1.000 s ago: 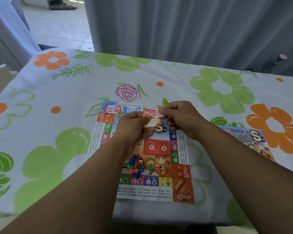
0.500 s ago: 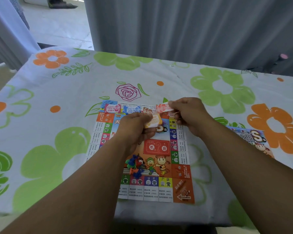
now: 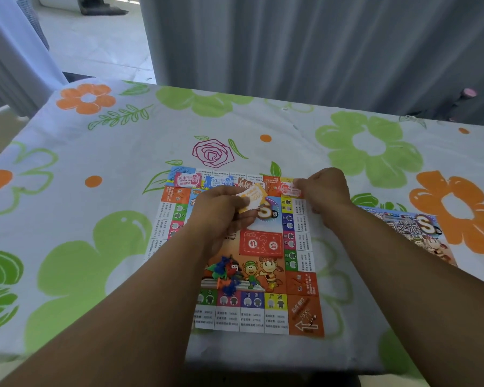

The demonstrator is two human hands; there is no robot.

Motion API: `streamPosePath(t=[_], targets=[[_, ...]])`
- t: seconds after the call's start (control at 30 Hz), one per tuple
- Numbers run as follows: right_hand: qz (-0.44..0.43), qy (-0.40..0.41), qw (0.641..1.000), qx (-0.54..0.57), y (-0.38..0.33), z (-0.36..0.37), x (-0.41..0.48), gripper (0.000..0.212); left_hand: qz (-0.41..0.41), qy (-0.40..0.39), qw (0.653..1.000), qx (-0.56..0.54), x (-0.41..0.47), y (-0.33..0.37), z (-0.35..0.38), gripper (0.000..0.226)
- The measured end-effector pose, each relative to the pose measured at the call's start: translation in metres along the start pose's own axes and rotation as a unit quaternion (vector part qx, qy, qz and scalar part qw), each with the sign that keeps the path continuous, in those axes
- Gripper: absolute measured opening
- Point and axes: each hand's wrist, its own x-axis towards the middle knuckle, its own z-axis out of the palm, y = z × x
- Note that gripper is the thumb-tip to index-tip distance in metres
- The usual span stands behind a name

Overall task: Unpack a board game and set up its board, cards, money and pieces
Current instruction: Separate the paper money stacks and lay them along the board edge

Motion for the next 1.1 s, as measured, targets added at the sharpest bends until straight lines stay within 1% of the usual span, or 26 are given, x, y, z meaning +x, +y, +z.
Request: streamPosePath(t=[0.07,0.1,0.13,0.17,0.2,0.23,0.27,0.33,0.4,0.53,0.6,0.7,0.77,0.9,1.1], targets=[[-0.042,-0.001,0.999,0.003,-0.006,0.002,-0.006,0.023,0.005,0.001,1.0,0.012,0.0,0.0,-0.001,0.015],[-0.059,-0.028,0.997,0.031,-0.011,0.003,-0.011,0.022,0.009,0.003,1.0,0.018,0.0,0.0,-0.002,0.011],[-0.068,-0.077,0.992,0.067,-0.017,0.004,-0.018,0.023,0.012,0.005,1.0,0.022,0.0,0.0,-0.003,0.008],[-0.075,-0.144,0.982,0.099,-0.025,0.005,-0.026,0.027,0.015,0.008,1.0,0.024,0.0,0.001,-0.005,0.005],[-0.087,-0.207,0.968,0.11,-0.031,0.006,-0.034,0.031,0.017,0.01,1.0,0.025,-0.001,0.002,-0.006,0.005],[-0.105,-0.253,0.956,0.102,-0.036,0.009,-0.04,0.034,0.018,0.011,0.999,0.025,-0.001,0.002,-0.008,0.005],[-0.126,-0.28,0.948,0.087,-0.04,0.013,-0.044,0.032,0.02,0.012,0.999,0.025,-0.002,0.003,-0.011,0.006],[-0.153,-0.291,0.942,0.069,-0.043,0.02,-0.049,0.021,0.019,0.015,1.0,0.02,-0.004,0.005,-0.017,0.008],[-0.154,-0.286,0.943,0.078,-0.045,0.028,-0.052,0.017,0.013,0.023,1.0,-0.001,-0.007,0.009,-0.023,0.01],[-0.147,-0.284,0.942,0.098,-0.054,0.04,-0.061,0.023,0.024,0.033,0.999,-0.031,-0.014,0.018,-0.041,0.023],[-0.141,-0.287,0.94,0.115,-0.056,0.045,-0.063,0.026,0.032,0.037,0.998,-0.029,-0.015,0.019,-0.045,0.019],[-0.13,-0.299,0.936,0.133,-0.062,0.056,-0.069,0.022,0.042,0.054,0.997,-0.023,-0.016,0.02,-0.058,0.01],[-0.125,-0.303,0.934,0.143,-0.066,0.061,-0.071,0.021,0.038,0.059,0.997,-0.019,-0.017,0.022,-0.066,0.007],[-0.11,-0.318,0.93,0.149,-0.072,0.07,-0.074,0.022,0.026,0.078,0.996,-0.015,-0.018,0.024,-0.081,0.022],[-0.089,-0.348,0.92,0.154,-0.084,0.087,-0.087,0.022,0.024,0.076,0.997,-0.019,-0.024,0.027,-0.106,0.017]])
